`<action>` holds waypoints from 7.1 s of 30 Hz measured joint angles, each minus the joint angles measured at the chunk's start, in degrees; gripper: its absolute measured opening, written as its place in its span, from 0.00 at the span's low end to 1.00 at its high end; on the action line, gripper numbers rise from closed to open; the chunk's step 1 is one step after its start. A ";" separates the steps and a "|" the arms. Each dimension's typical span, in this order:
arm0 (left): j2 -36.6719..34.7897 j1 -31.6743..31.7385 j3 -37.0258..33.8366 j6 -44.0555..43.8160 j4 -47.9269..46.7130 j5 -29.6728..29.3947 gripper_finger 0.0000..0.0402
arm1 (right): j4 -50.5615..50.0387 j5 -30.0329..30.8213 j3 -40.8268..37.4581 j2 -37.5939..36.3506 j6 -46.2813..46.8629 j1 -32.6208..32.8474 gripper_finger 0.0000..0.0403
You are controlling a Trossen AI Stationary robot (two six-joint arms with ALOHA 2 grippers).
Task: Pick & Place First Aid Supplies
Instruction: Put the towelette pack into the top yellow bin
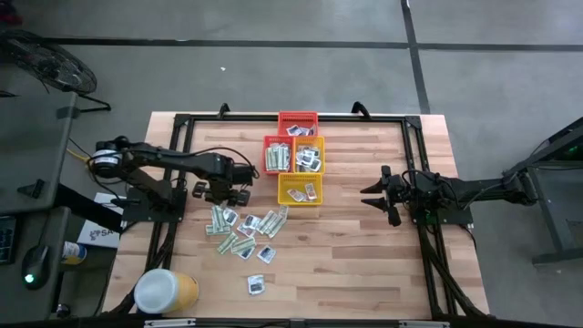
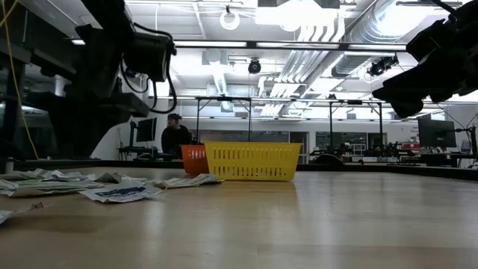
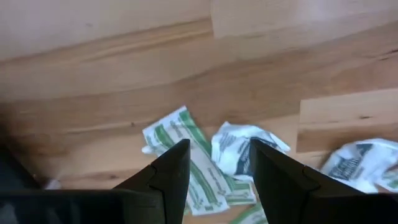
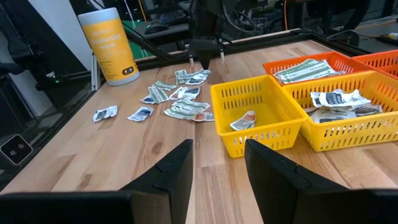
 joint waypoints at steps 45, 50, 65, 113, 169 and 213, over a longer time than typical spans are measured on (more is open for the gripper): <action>11.70 -1.02 0.17 15.28 5.23 3.10 0.15 | 0.00 -0.01 0.00 0.01 0.02 0.00 0.35; 11.67 -1.04 0.63 15.29 5.06 3.03 0.05 | 0.00 0.00 0.01 0.01 0.00 0.00 0.35; 7.18 -1.06 7.01 16.17 5.56 -3.65 0.00 | 0.00 0.00 0.02 0.01 0.01 0.00 0.35; 37.83 9.51 52.85 58.91 18.04 -24.96 0.00 | -0.02 -0.01 0.02 0.42 0.00 0.00 0.35; 2.83 5.61 0.01 44.12 19.94 17.26 0.29 | 0.00 0.01 0.00 0.69 0.00 0.00 0.35; 7.91 -1.04 -8.72 31.30 36.46 17.99 0.50 | -0.02 -0.01 0.00 0.70 0.00 0.00 0.35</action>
